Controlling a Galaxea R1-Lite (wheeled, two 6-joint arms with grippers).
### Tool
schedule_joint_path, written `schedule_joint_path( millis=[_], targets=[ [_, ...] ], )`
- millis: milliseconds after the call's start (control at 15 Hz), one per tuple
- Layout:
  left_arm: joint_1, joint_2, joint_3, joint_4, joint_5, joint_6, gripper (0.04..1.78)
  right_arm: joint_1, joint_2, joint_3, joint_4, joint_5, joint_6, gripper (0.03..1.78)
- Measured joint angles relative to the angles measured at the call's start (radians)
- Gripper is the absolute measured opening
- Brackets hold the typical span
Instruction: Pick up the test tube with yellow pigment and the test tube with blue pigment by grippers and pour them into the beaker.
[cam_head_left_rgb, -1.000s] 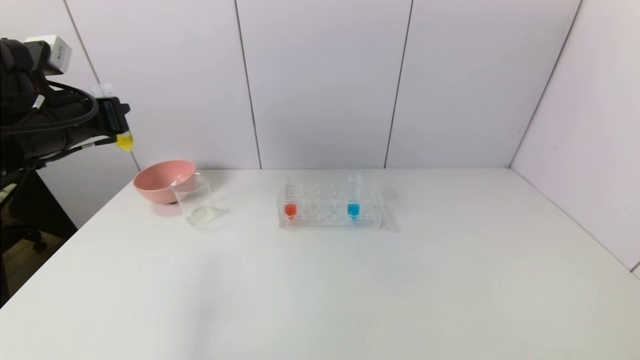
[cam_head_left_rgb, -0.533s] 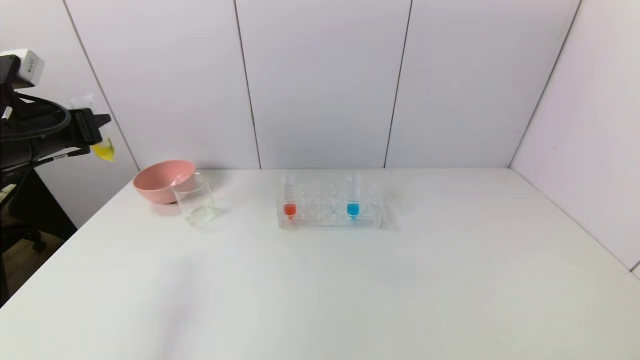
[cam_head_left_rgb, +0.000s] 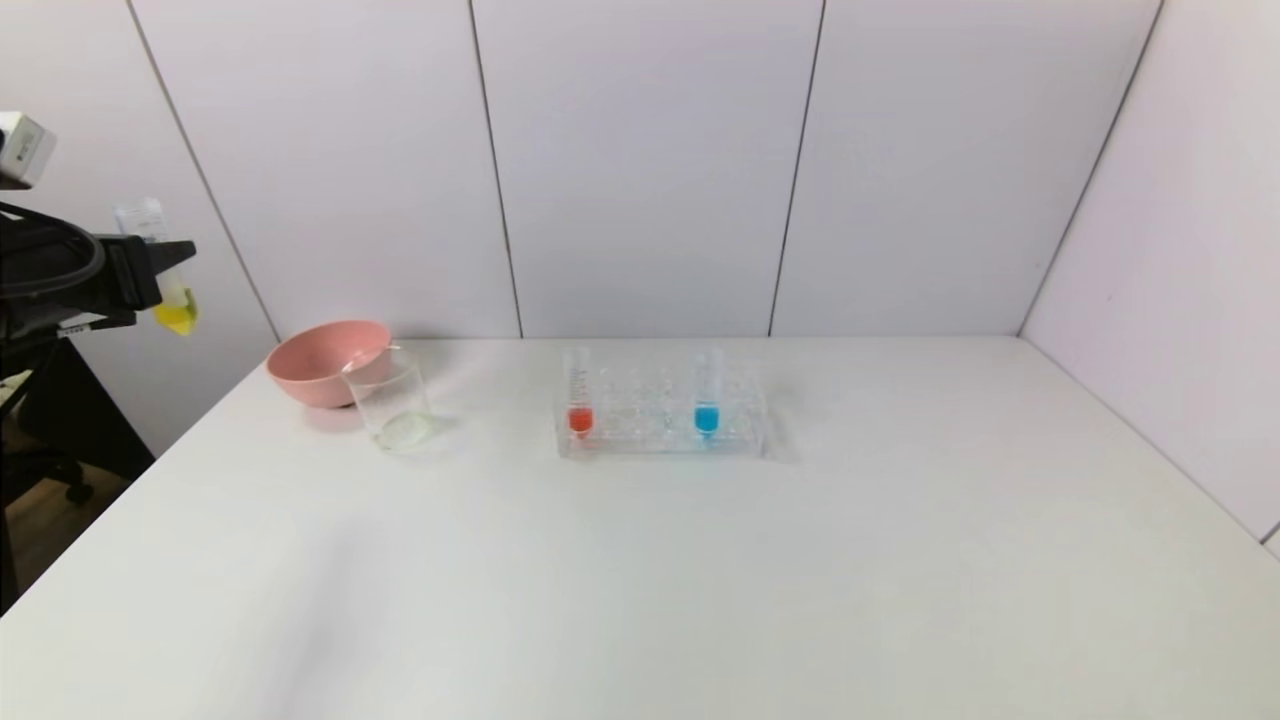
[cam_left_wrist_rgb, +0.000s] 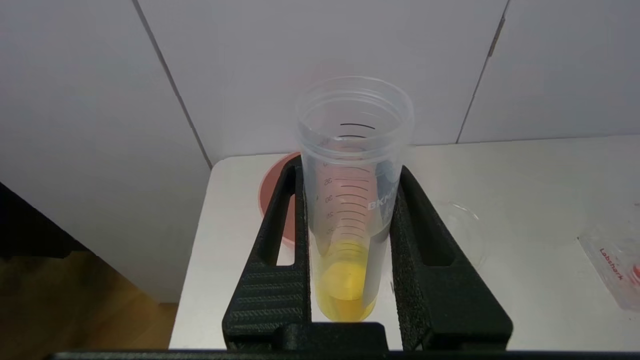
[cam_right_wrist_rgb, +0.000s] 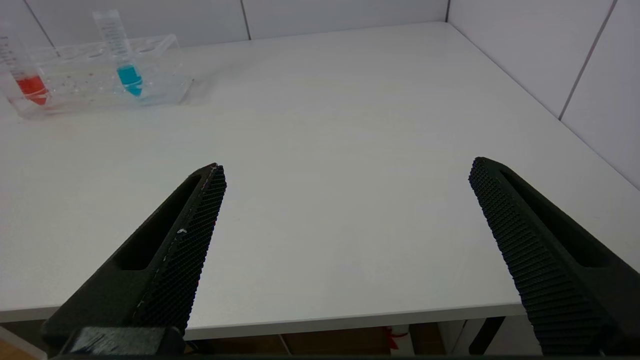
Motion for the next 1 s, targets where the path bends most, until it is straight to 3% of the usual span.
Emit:
schedule_joint_path(
  millis=[467, 667, 1000],
  targets=[
    [0.029, 0.059, -0.045, 0.038, -0.077, 0.191, 0.47, 0.0, 0.0, 0.0, 0.0, 0.0, 0.0, 1.77],
    [0.016, 0.087, -0.111, 0.183, -0.183, 0.275, 0.47, 0.0, 0.0, 0.0, 0.0, 0.0, 0.0, 1.77],
    [0.012, 0.12, -0.213, 0.432, -0.196, 0.457, 0.47, 0.0, 0.0, 0.0, 0.0, 0.0, 0.0, 1.77]
  ],
)
